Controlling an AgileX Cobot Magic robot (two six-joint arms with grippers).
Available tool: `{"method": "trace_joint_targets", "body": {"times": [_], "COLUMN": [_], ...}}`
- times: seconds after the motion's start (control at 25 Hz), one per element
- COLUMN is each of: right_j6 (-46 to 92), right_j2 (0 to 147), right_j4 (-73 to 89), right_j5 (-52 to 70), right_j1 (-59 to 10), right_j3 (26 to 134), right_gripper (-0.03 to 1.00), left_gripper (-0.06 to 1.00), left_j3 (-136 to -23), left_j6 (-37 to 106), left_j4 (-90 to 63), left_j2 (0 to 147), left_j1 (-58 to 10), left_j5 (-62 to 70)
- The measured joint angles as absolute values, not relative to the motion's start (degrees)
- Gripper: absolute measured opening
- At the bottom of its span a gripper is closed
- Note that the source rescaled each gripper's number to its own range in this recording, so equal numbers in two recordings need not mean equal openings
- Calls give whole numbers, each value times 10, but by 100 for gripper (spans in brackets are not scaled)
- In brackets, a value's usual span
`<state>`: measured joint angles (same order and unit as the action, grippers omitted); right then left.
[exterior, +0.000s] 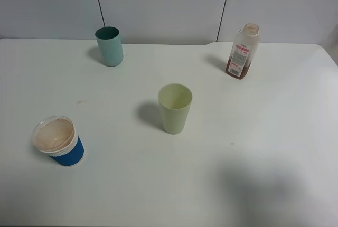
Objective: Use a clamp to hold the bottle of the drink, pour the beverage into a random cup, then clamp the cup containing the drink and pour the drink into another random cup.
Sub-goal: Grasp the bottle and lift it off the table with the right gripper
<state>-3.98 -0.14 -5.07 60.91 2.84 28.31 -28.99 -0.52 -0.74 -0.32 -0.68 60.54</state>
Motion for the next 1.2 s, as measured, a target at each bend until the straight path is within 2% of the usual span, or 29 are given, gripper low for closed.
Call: {"method": "trace_joint_targets", "body": {"times": [0.6,0.8,0.88,1.04,1.2], "right_j6": [-40,-40,-37,-9,37], "right_j2": [-1,17,70,127,246], "right_j4": [-51,-51,-53,-55,-66], "right_j5": [607,573,529,517,496], "right_j1": [28,28,28,28,15], "right_j3": [284,310,341,360,364], "right_gripper": [100,100,100,100,100], "left_gripper": [87,87,87,87,87], "left_j3": [-290,-290,-290,-290,-290], "left_j6": [-5,-5,-5,-5,-5], "left_j4": [-7,-7,-7,-7,-7], "left_j2": [-3,-3,-3,-3,-3], "left_j1": [-7,-7,-7,-7,-7], "left_j5": [605,605,605,605,605]}}
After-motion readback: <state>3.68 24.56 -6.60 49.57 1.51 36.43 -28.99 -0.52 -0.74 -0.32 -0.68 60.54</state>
